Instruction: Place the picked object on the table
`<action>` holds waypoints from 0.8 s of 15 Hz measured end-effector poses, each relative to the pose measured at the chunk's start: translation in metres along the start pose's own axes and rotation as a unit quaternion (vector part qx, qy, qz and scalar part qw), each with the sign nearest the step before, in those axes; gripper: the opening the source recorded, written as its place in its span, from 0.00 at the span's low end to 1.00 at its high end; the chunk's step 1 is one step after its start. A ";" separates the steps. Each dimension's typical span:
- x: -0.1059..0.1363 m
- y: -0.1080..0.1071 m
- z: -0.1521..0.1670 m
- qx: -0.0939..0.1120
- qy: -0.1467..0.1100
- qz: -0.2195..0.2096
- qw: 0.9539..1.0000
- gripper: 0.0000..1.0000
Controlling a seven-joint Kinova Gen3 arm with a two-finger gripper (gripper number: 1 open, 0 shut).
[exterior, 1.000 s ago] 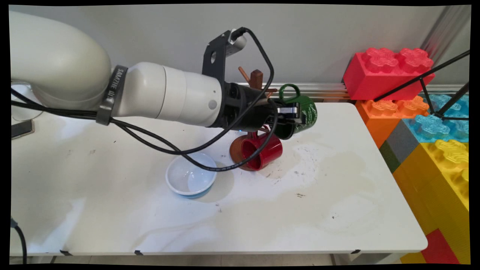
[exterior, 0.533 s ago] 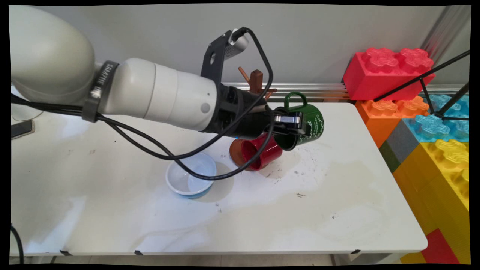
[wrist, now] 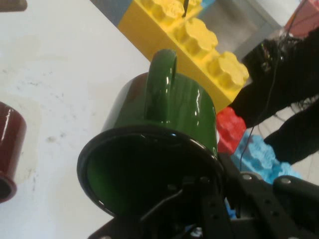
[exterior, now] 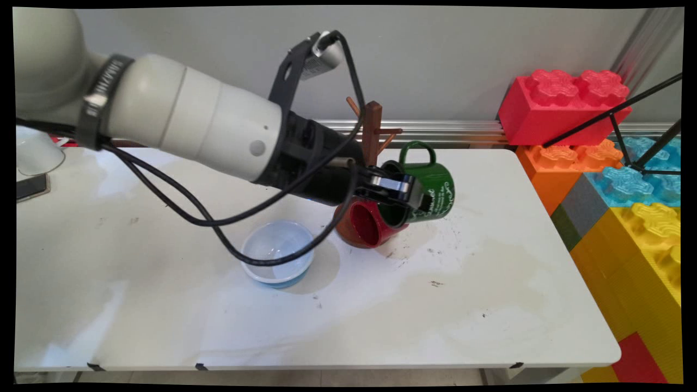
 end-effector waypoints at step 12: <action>0.019 -0.004 -0.037 0.035 -0.106 0.121 0.986 0.00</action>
